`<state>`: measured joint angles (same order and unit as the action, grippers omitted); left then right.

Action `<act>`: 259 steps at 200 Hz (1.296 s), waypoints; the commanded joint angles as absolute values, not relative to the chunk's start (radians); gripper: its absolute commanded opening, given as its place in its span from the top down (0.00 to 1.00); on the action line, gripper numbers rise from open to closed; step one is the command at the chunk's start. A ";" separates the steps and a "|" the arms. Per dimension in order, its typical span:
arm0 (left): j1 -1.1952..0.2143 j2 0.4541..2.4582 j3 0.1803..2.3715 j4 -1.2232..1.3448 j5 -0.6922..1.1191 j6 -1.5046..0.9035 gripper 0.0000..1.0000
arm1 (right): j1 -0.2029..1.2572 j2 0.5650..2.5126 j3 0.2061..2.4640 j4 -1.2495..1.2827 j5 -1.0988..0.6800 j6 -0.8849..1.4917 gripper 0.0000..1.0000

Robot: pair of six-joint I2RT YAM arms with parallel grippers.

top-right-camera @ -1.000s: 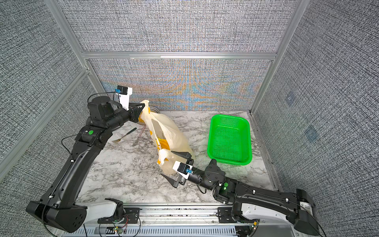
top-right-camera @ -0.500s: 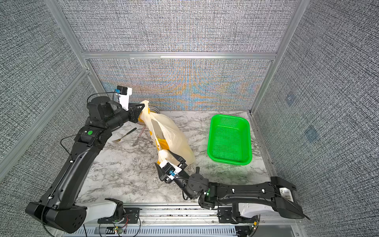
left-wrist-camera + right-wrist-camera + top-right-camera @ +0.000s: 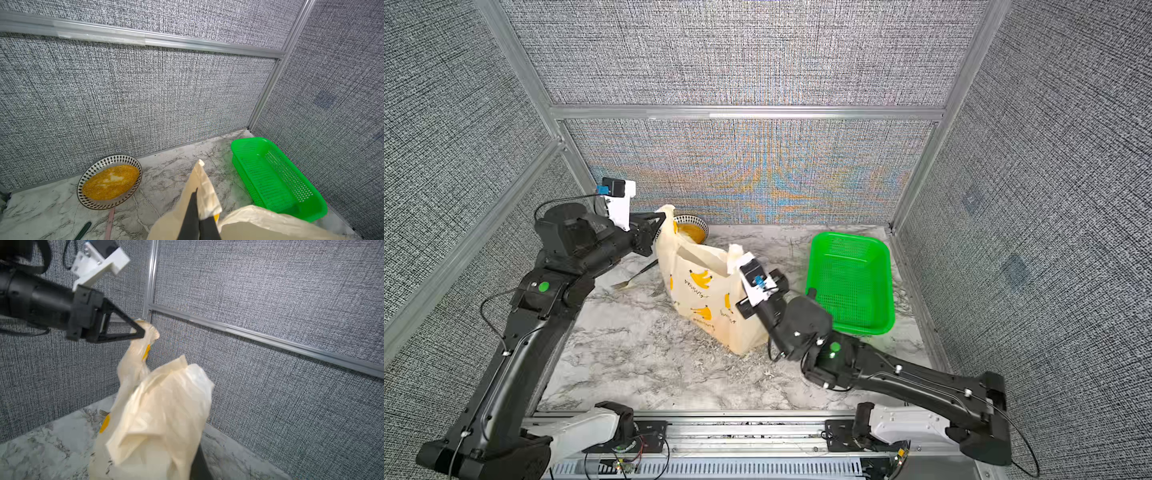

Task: Place the banana into a plastic bag & tie a knot
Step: Adjust the plastic bag at the center of the board.

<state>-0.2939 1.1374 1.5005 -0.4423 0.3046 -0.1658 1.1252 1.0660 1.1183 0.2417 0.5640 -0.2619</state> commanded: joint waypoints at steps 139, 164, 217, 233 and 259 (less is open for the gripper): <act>-0.294 1.291 1.371 -0.323 0.360 -0.270 1.00 | 0.410 1.177 1.087 0.170 -0.423 0.260 1.00; -0.294 1.264 1.450 -0.383 0.431 -0.264 1.00 | 0.410 1.135 1.105 0.229 -0.509 0.281 1.00; -0.295 1.154 1.301 -0.274 0.565 -0.228 1.00 | 0.409 1.123 0.973 0.258 -0.621 0.150 1.00; -0.295 1.172 1.310 -0.291 0.592 -0.197 1.00 | 0.409 1.150 0.986 0.245 -0.649 0.126 1.00; -0.295 1.201 1.331 -0.331 0.586 -0.132 0.97 | 0.408 1.170 1.016 0.225 -0.618 0.113 1.00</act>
